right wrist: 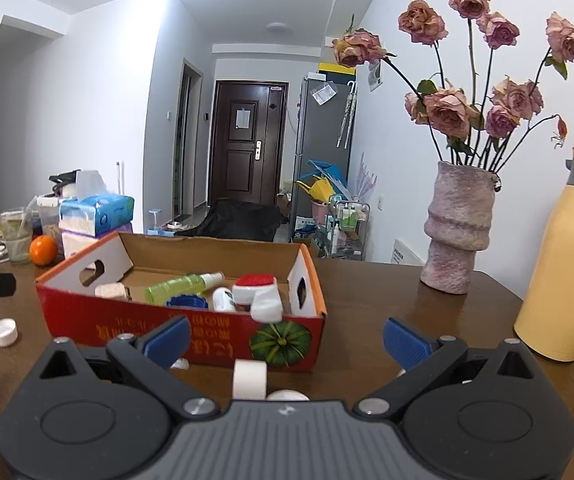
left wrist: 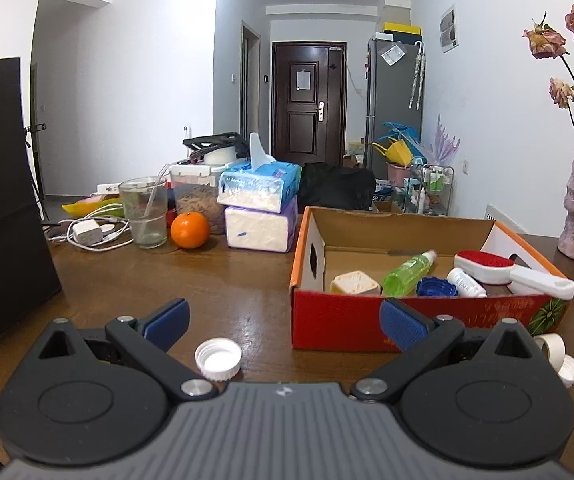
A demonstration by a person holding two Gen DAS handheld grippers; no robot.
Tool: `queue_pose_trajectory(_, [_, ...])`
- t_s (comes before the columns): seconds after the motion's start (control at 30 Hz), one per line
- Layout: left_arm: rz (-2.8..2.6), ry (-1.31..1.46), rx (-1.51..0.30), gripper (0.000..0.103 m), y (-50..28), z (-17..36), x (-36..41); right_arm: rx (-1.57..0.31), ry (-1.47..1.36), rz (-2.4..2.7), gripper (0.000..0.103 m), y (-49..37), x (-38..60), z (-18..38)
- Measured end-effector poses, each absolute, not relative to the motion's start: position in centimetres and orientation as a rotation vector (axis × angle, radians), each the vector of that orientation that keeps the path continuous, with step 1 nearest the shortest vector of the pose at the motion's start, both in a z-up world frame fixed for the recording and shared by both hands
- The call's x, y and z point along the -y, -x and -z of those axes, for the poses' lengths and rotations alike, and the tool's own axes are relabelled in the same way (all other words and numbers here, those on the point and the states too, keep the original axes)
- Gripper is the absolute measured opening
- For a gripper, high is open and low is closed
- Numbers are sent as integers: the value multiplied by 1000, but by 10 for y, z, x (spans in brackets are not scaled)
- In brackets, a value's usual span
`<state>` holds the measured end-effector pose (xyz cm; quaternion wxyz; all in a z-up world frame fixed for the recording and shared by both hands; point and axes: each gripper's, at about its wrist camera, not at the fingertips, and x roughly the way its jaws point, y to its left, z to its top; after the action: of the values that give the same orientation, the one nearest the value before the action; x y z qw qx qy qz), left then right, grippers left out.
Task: Organize rigid objects
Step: 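Move the left tool to the white cap while the right tool reaches the white container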
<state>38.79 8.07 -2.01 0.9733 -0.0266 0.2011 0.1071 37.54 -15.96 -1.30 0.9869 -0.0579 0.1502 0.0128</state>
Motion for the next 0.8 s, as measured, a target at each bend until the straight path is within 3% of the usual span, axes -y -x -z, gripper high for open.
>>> queue_pose_trajectory(0.4, [-240, 66, -417, 103, -368, 31, -88, -332, 157, 50, 103, -342, 205, 28])
queue_pose_trajectory(0.8, [-288, 90, -454, 103, -372, 41, -101, -458, 158, 166, 103, -379, 266, 50])
